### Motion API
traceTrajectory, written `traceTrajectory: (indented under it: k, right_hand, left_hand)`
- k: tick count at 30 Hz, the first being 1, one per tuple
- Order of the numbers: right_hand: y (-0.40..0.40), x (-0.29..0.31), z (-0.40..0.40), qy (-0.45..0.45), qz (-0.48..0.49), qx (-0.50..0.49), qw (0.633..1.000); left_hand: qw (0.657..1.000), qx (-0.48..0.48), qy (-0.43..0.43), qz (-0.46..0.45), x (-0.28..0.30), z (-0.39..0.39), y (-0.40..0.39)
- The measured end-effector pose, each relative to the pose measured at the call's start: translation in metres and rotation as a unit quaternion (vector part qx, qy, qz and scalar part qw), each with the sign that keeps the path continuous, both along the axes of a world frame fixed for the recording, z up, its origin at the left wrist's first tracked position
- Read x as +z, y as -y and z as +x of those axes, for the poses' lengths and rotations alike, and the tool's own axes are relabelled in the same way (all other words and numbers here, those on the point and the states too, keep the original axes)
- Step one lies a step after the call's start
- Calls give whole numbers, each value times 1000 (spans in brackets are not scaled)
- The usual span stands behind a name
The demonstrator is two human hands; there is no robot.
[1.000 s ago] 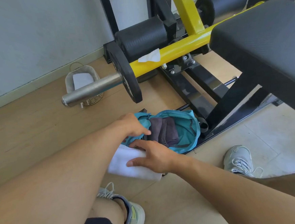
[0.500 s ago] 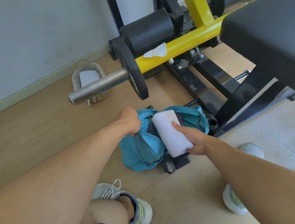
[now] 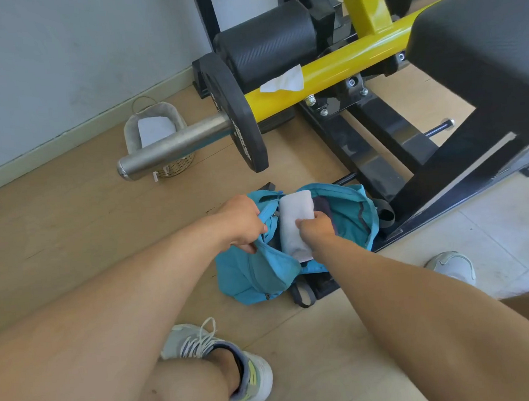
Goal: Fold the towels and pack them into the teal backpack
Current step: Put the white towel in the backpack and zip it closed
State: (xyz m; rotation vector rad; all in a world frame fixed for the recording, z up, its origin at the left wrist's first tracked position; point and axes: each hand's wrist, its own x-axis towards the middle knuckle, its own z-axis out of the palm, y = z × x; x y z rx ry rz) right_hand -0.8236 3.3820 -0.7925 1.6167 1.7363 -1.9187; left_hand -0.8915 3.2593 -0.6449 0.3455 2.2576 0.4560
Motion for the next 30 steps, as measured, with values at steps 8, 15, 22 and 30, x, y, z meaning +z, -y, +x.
traceTrajectory:
  k: [8,15,22,30]
  right_hand:
    - [11,-13,2,93,153,187,966]
    - [-8,-1,44,67,374,-75,922]
    - [-51,-18,77,167,220,-177,945]
    - [31,63,48,-173,226,-154,946]
  left_hand:
    - [965,195,81,154,-8,17,-6]
    - [951,238,92,175,-13,8,-8]
    - [952,237,100,169,-4,8,-11]
    - [946,238,130,178,15,11,-10]
